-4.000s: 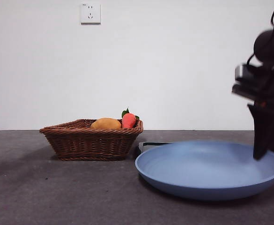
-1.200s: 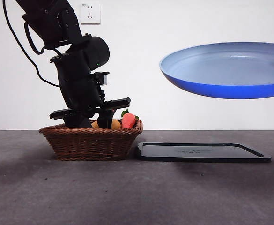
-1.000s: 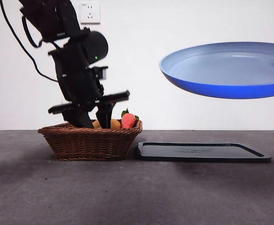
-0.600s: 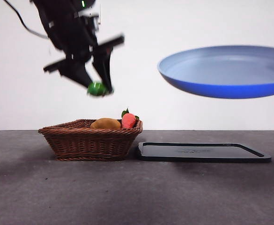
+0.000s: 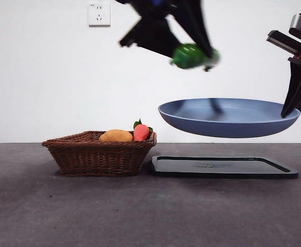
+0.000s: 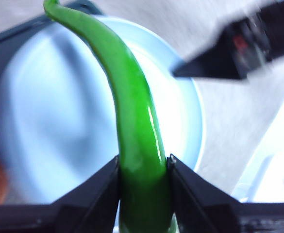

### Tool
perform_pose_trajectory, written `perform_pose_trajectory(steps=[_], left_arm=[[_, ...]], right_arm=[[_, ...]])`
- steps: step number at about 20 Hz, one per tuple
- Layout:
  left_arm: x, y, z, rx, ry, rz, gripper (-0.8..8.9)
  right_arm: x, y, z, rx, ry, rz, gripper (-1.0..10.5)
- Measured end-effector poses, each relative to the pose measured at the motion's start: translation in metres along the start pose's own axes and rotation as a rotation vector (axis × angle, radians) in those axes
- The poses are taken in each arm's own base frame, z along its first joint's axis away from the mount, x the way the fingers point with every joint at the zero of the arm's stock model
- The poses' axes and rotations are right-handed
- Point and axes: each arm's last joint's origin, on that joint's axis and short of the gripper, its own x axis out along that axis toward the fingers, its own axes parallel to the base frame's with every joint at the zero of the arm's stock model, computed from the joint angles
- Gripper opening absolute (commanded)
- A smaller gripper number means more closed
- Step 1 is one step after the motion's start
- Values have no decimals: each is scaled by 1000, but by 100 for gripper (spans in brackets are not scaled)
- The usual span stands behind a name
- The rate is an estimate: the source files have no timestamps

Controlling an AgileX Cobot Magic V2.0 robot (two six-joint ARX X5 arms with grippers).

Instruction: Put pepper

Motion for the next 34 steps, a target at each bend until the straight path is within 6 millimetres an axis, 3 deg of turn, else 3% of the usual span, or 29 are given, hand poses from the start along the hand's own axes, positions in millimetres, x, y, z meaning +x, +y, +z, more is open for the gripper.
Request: perform_pose_trajectory(steps=[2,5,7,9,12,20,29,34], left_arm=[[19,-9,-4,84,11,38,122],[52,-4,-12,145,63,75,122],[62,-2,-16,157,86,78,129],[63,-1,-17,160,88,77,152],[63,-1,-17,165,93,78,258],[62,-1,-19,163,115,76,259],[-5,-16,-8,172,54,0,259],[-57,-24,-8,187,5,-11,259]], right_arm=[[0,1,0,8,9,33,6],[0,1,-2,19,29,39,6],[0,1,-3,24,34,37,6],[0,0,-3,26,37,35,6],[0,0,-3,26,37,36,6],[0,-1,-7,70,79,20,5],[1,-6,1,167,6,-25,5],[29,-21,26,224,51,-58,5]])
